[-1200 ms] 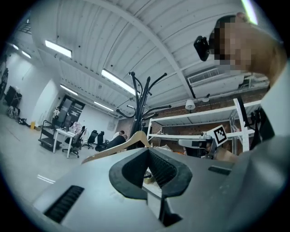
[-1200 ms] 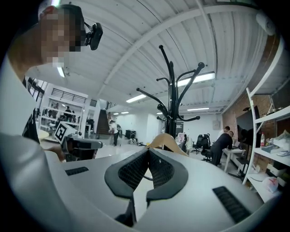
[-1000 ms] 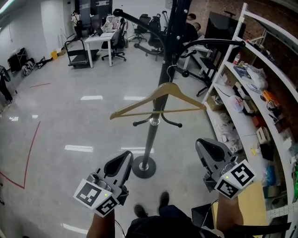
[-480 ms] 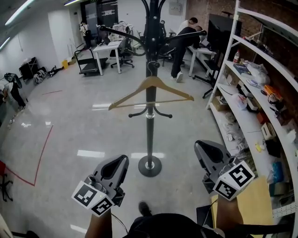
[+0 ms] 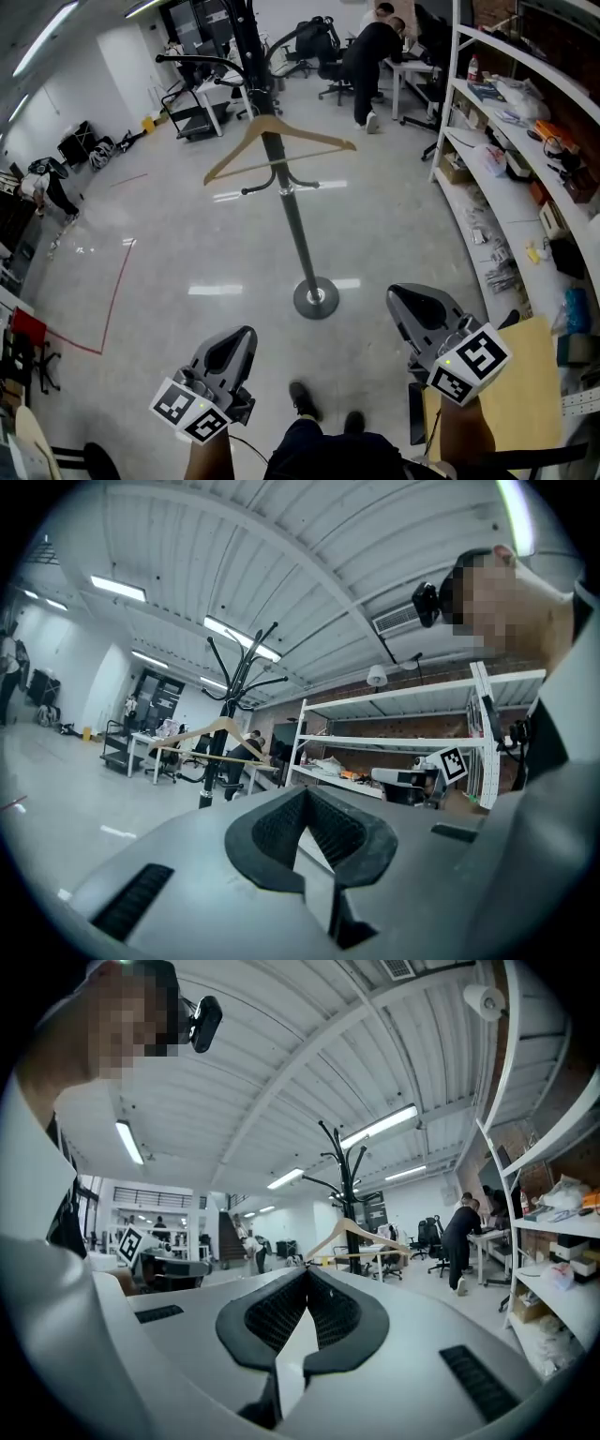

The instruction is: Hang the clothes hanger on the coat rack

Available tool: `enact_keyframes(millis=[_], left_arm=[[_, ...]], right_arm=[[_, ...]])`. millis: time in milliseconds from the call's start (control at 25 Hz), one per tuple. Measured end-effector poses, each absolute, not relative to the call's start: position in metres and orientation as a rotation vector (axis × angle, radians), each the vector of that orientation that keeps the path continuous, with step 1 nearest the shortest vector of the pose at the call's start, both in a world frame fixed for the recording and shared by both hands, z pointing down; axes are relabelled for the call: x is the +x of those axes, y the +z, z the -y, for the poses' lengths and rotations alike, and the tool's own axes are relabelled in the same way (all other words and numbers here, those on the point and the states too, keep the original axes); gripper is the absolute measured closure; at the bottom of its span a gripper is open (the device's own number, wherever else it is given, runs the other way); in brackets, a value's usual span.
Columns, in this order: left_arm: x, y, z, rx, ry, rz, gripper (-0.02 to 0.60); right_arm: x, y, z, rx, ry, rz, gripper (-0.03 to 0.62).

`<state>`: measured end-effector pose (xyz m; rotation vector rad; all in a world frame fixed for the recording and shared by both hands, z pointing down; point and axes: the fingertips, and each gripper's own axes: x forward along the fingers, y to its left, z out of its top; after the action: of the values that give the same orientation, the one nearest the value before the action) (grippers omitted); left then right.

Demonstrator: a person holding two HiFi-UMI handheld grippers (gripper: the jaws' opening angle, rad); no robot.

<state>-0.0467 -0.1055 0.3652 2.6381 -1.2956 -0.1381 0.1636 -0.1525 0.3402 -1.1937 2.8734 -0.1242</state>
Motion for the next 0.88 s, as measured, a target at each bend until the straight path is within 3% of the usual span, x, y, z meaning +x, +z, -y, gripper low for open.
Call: enact_keyframes(millis=[480,880], left_arm=[[-0.07,0.348,-0.005,2.626,-0.157,1.376,0.581],[-0.157,0.382,-0.114,2.558,-0.211,1.439,0.581]], right_arm=[[0.123,0.326,0.055,-1.075,-0.045,-2.908,0.586],[0.057,0.351,-0.047,-1.209,-0.062,-2.92,0.586]])
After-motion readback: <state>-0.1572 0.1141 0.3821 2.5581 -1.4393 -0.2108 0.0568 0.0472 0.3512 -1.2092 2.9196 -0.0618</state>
